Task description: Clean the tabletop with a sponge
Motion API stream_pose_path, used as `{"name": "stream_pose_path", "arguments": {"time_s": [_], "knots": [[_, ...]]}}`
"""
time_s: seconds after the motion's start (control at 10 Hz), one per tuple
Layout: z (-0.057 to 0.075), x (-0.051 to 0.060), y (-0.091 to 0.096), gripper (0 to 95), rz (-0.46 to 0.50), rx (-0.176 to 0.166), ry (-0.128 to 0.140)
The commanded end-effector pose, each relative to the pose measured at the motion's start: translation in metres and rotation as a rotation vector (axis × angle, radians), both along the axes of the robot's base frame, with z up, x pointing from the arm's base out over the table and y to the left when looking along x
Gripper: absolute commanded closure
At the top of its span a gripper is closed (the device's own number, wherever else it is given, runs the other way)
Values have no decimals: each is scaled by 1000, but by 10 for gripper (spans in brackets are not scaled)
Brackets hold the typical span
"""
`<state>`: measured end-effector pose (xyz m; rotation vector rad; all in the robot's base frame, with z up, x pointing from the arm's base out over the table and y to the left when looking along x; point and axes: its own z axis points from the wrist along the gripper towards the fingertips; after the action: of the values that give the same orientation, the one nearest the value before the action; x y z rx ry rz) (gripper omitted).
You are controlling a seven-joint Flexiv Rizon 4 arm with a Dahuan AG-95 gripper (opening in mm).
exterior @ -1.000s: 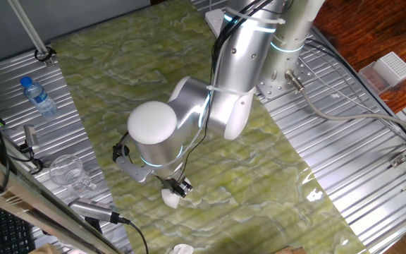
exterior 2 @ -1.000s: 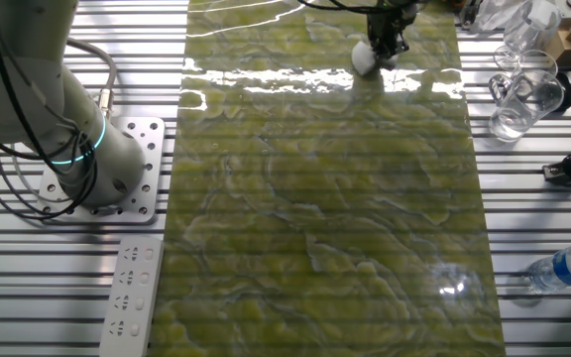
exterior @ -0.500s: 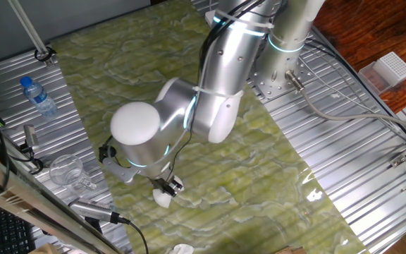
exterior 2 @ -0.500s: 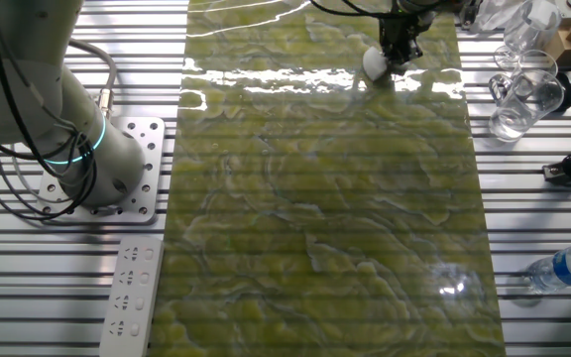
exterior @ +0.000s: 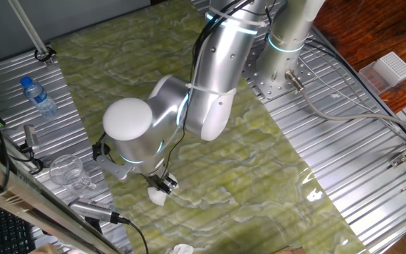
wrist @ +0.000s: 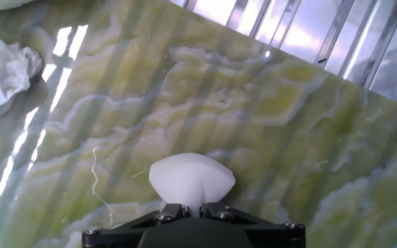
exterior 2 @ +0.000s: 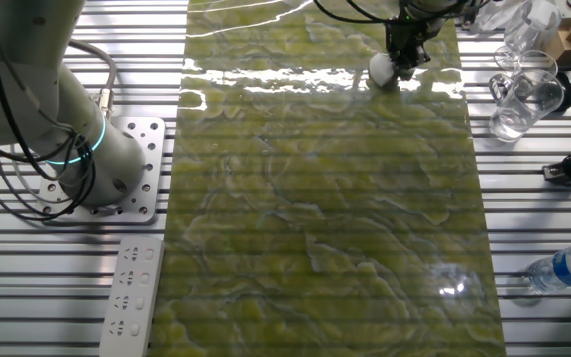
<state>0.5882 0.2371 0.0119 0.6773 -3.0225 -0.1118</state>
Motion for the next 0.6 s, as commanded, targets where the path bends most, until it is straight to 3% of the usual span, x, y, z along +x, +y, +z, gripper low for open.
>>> {"name": "stream_pose_path", "arguments": {"time_s": [0.1, 0.4, 0.6], "knots": [[-1, -1, 6, 950, -30, -3, 3], [2, -6, 11, 950, -47, 3, 10], [0, -20, 21, 950, -85, 20, 9]]}}
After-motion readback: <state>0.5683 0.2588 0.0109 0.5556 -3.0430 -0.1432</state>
